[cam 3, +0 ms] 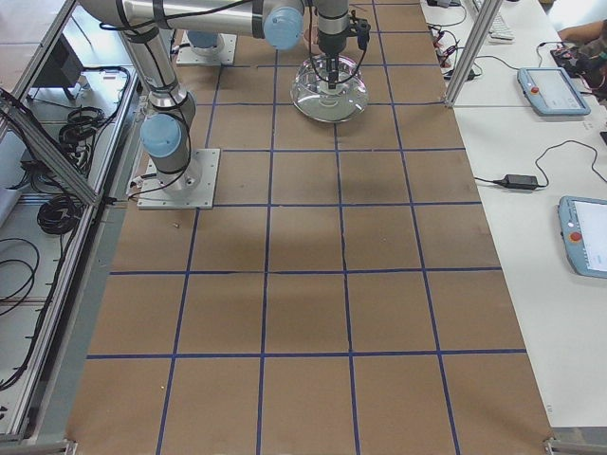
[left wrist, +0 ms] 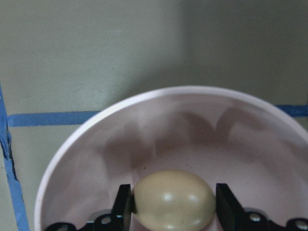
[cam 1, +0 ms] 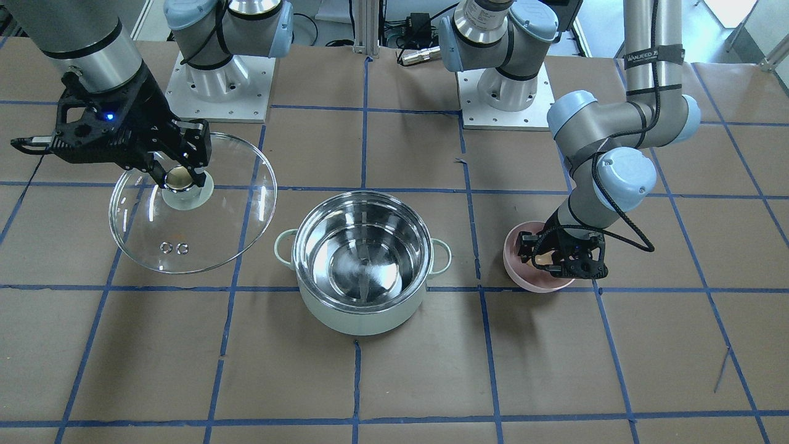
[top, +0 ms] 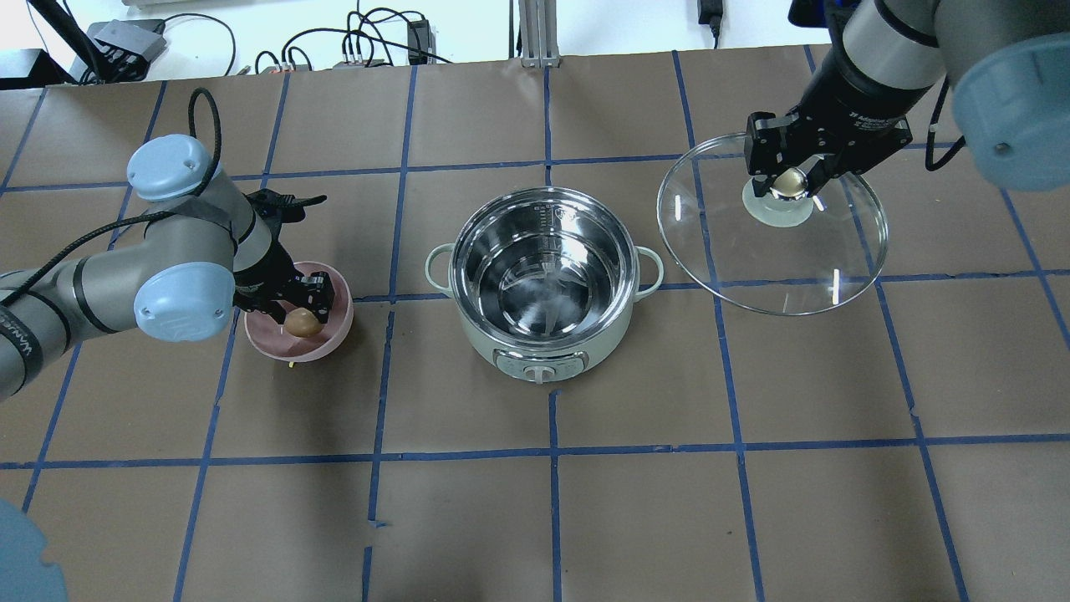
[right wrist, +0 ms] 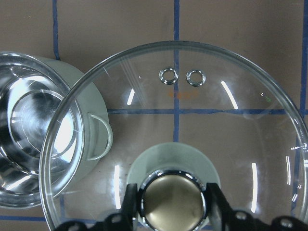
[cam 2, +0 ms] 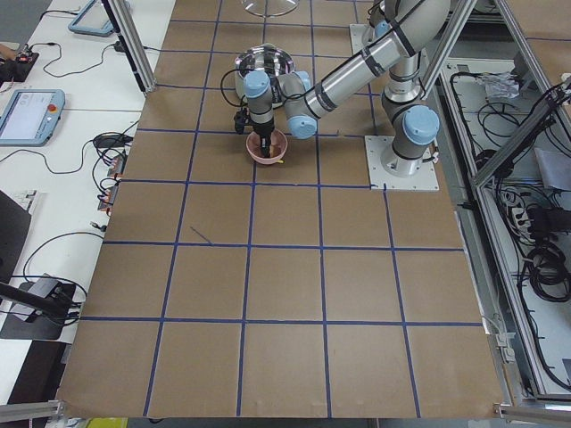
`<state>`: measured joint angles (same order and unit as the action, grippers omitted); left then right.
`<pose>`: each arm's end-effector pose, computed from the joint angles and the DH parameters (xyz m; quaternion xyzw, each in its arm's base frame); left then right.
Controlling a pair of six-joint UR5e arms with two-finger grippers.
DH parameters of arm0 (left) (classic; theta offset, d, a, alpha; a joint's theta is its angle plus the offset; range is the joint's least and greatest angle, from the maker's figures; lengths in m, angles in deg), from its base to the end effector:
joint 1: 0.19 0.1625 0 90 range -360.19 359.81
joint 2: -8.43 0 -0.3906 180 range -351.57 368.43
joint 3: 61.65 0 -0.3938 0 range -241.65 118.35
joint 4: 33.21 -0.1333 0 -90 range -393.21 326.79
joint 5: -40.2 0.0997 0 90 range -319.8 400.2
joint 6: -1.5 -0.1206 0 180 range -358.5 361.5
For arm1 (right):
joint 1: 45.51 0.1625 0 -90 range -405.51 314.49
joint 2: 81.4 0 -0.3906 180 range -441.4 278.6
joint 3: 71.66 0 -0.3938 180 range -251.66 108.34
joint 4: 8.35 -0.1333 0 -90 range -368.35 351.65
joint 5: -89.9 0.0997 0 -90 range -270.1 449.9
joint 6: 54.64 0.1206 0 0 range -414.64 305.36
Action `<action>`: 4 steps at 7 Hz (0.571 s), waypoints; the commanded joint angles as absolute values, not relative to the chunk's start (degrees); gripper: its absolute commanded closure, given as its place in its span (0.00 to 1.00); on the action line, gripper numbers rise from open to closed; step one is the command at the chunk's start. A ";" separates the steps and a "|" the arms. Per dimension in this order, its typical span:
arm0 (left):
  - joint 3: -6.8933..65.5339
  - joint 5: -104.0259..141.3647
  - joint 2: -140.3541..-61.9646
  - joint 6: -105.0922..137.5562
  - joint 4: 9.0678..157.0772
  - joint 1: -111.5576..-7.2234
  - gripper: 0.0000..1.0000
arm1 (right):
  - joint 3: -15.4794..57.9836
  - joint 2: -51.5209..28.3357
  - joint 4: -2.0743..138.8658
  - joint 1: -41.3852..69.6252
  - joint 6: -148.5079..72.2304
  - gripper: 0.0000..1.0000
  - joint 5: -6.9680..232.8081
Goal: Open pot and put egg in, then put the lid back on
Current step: 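Lift the egg with the left gripper and carry it over the pot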
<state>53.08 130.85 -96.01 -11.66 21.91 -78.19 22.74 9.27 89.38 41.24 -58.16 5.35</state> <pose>-0.0265 -0.5098 0.1643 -0.0103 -0.9992 -0.0378 0.0026 0.1164 -0.5036 0.4146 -0.0040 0.9983 -0.0376 0.0454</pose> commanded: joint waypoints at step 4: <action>38.93 129.86 -90.35 2.76 38.08 -88.92 0.92 | 22.83 9.22 89.38 41.24 -58.24 0.61 5.35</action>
<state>42.87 130.40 -90.05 -3.56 37.65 -84.08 22.80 9.29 89.38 41.24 -58.17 5.35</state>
